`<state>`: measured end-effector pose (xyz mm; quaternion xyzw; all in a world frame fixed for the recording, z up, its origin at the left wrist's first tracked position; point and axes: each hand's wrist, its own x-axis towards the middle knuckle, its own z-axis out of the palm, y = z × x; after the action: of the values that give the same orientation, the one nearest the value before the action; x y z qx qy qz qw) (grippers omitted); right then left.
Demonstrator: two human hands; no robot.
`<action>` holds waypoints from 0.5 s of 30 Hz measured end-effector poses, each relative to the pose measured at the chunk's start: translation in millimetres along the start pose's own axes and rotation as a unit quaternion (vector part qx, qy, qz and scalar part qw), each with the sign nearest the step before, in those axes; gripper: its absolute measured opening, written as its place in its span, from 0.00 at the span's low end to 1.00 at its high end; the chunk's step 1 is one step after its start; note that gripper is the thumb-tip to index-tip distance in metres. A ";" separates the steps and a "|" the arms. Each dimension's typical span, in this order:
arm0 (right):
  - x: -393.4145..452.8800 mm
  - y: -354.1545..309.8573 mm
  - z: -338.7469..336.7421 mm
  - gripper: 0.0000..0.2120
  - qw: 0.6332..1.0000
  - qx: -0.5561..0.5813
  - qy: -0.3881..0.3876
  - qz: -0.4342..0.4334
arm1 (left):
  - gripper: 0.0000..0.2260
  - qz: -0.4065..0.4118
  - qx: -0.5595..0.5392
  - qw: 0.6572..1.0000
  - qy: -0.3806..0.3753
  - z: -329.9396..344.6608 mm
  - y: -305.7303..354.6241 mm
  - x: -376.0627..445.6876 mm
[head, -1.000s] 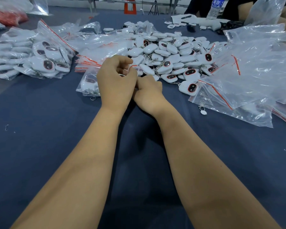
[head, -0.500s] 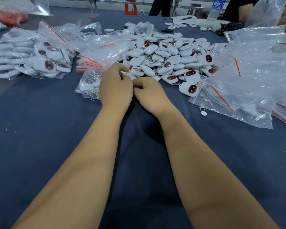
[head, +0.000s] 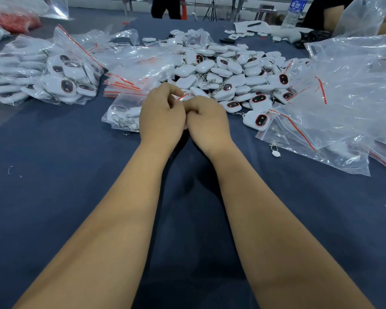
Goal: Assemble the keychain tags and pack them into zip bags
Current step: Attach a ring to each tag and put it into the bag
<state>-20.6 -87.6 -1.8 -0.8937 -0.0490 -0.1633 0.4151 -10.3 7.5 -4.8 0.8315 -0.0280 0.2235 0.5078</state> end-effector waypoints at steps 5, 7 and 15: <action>2.9 10.8 -15.2 0.20 0.989 -0.024 0.127 0.070 | 0.11 -0.008 0.112 0.991 -0.078 4.4 -5.1 2.1; 6.1 16.6 -16.7 0.23 0.991 -0.054 0.086 0.089 | 0.13 0.006 0.148 0.985 -0.093 5.1 -5.5 1.4; 7.2 25.2 -10.7 0.24 0.977 -0.202 -0.013 0.065 | 0.21 -0.022 0.159 0.987 -0.031 2.3 -4.4 4.1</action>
<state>-10.8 -112.5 -11.2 -0.9624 0.0381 -0.1304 0.2354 -4.6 8.5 -7.7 0.9086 0.0103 0.1875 0.3732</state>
